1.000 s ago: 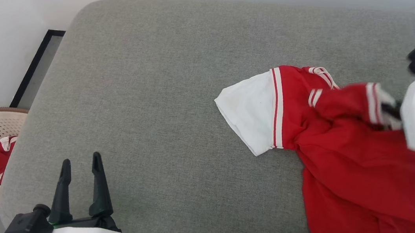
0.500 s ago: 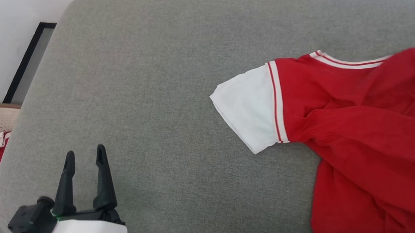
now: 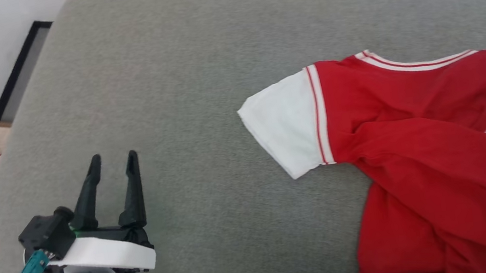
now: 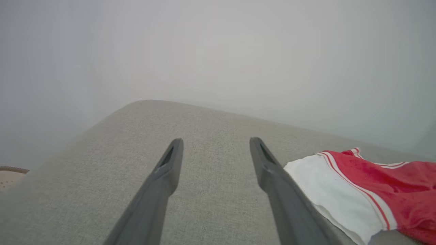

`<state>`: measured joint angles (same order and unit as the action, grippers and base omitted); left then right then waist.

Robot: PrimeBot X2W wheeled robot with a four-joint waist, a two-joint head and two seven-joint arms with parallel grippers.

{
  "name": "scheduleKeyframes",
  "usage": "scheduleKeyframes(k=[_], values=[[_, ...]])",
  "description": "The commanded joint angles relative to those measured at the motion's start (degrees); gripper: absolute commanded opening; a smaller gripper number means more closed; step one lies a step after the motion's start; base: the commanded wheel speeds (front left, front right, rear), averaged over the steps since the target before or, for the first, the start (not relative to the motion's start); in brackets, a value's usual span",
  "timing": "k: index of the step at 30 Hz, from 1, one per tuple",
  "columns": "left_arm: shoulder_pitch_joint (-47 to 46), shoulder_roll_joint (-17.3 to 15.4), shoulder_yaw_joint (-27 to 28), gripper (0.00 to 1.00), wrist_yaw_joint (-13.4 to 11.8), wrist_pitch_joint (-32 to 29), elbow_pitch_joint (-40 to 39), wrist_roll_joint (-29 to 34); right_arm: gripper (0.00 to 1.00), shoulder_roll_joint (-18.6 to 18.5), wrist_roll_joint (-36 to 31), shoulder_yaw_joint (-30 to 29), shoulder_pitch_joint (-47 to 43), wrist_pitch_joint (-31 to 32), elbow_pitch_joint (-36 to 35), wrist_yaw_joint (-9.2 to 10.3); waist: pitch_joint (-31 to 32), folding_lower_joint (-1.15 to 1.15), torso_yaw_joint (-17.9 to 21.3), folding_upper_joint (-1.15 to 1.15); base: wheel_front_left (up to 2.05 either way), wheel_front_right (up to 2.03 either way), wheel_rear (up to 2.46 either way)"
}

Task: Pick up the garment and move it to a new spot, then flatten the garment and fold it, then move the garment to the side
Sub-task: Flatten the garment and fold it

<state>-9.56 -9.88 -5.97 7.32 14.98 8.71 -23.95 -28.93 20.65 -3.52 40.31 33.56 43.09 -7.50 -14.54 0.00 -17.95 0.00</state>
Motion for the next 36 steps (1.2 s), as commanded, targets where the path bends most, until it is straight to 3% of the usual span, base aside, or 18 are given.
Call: scheduleKeyframes(k=[1,8,16,21,28,36], values=[[-1.0,-0.7,-0.7,1.00,0.2,0.3,0.4,-0.6,1.00,-0.2,0.7,0.2,0.4,-0.6,-0.3,0.03,0.4,0.00,1.1,0.00,0.00,0.00,0.00],[-4.1,-6.3,-6.5,1.00,0.2,-2.7,1.8,-5.2,1.00,-0.2,3.9,3.0,-2.4,-5.0,-7.5,0.02,2.5,0.00,6.4,0.00,0.00,0.00,0.00],[-8.1,-13.1,-12.1,1.00,0.2,-10.4,2.7,-10.8,1.00,2.5,7.5,4.5,-10.2,-11.1,-21.9,0.02,4.1,0.00,14.2,0.00,0.00,0.00,0.00],[-11.5,-16.6,-15.7,1.00,0.2,-15.8,5.3,-15.2,1.00,5.5,6.4,4.1,-15.6,-15.4,-30.6,0.02,4.3,0.00,18.4,0.00,0.00,0.00,0.00],[-18.6,-19.7,-20.4,1.00,0.2,-26.9,12.5,-21.6,1.00,10.1,2.5,3.1,-22.5,-21.9,-39.6,0.02,3.9,0.00,22.7,0.00,0.00,0.00,0.00],[-27.0,-21.0,-23.8,1.00,0.2,-38.8,22.3,-26.0,1.00,15.3,0.0,1.9,-27.2,-25.8,-45.1,0.02,2.7,0.00,25.9,0.00,0.00,0.00,0.00]])
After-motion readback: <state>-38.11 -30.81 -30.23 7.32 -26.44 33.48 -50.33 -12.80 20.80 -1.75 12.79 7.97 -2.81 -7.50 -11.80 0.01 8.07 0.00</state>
